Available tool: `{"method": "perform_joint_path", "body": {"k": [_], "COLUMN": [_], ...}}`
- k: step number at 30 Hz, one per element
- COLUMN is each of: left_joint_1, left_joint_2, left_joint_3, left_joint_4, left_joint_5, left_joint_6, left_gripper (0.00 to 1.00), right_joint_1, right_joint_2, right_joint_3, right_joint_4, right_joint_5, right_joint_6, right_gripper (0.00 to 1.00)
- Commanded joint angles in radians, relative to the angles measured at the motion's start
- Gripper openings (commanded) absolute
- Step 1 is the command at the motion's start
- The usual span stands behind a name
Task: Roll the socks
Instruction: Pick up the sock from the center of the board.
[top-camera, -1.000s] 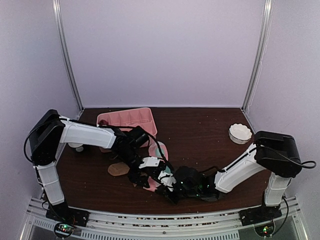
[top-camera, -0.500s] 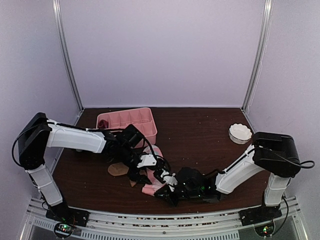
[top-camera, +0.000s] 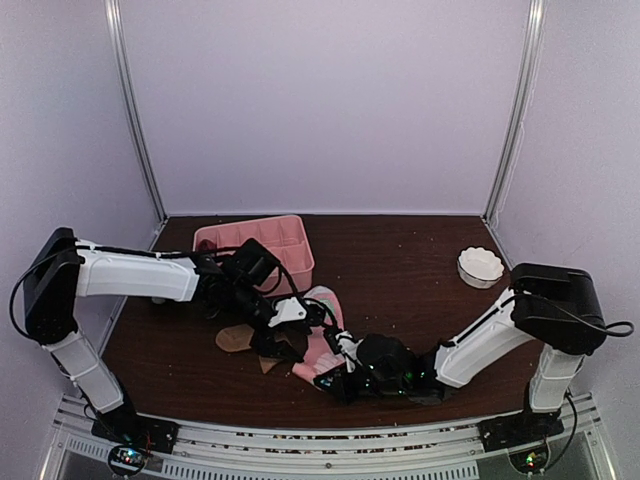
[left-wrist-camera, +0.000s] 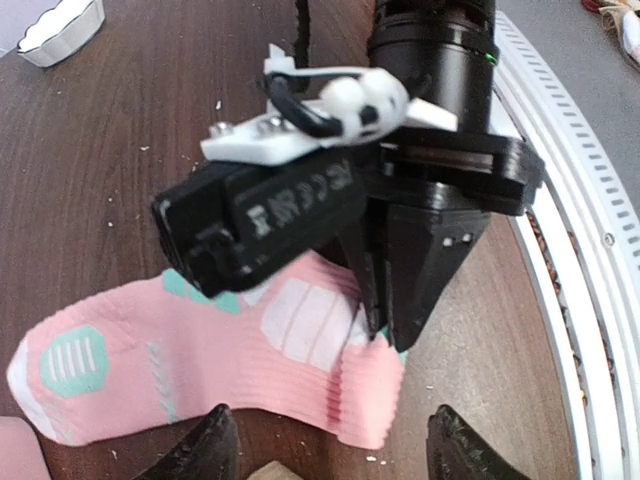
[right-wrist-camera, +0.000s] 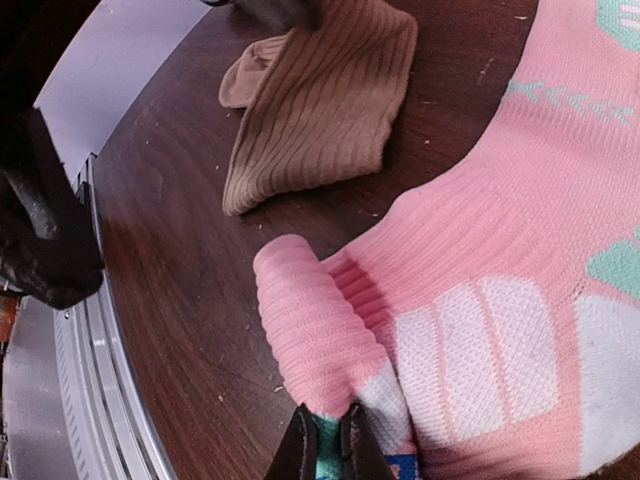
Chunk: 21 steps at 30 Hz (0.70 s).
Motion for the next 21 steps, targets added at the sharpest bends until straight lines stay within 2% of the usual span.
{"method": "perform_joint_path", "body": {"k": [1,6,11,21], "left_joint_1": [0.006,-0.041,-0.081,-0.135], "left_joint_2": [-0.035,0.011,0.062,0.133], "left_joint_3": [-0.030,-0.038,-0.062,-0.034], "left_joint_4": [-0.049,-0.072,0.008,0.089], "left_joint_5": [0.062,0.029,-0.060,-0.147], "left_joint_6": [0.053,0.137,0.178,0.219], "left_gripper": [0.66,0.63,0.58,0.53], "right_joint_1": [-0.019,-0.020,-0.027,-0.075], "right_joint_2": [0.089,0.055,0.053,0.037], "right_joint_3": [-0.140,-0.126,-0.095,-0.102], "right_joint_4": [-0.526,-0.550,-0.593,-0.586], "right_joint_5": [0.104,0.080,0.045,-0.017], "right_joint_6": [0.105,0.110,0.095,0.080], "right_gripper": [0.03,0.03,0.03,0.03]}}
